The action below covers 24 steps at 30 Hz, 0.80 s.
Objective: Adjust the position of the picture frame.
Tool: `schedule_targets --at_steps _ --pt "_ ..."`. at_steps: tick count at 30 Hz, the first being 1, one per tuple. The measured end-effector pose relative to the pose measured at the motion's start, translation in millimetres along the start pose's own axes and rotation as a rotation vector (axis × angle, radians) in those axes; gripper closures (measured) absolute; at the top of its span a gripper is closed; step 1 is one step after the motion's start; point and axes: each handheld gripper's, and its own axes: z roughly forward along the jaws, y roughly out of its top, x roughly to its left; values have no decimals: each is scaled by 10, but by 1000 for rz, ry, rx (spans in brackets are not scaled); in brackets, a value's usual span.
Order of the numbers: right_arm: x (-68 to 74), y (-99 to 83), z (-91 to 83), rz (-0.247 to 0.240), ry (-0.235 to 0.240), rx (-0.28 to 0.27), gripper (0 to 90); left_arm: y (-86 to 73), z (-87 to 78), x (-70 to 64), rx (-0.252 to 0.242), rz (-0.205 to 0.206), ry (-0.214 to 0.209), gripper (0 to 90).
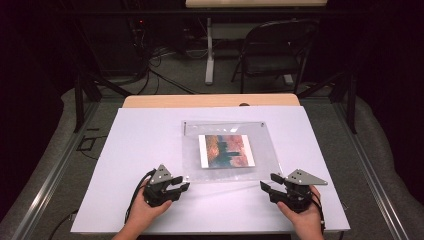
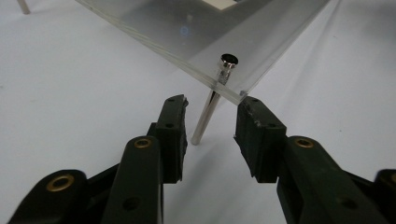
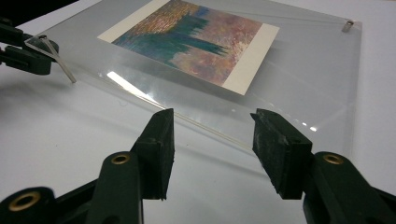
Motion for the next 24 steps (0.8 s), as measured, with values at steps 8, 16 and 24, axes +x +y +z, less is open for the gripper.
schedule_targets --at_steps 8,16,24 --pt "6 3 3 -3 4 1 501 28 138 19 20 17 -8 735" --pt "4 -5 31 3 17 19 541 32 178 46 17 7 -11 798" --pt "77 17 83 -27 25 70 672 21 181 80 4 -1 -44 805"
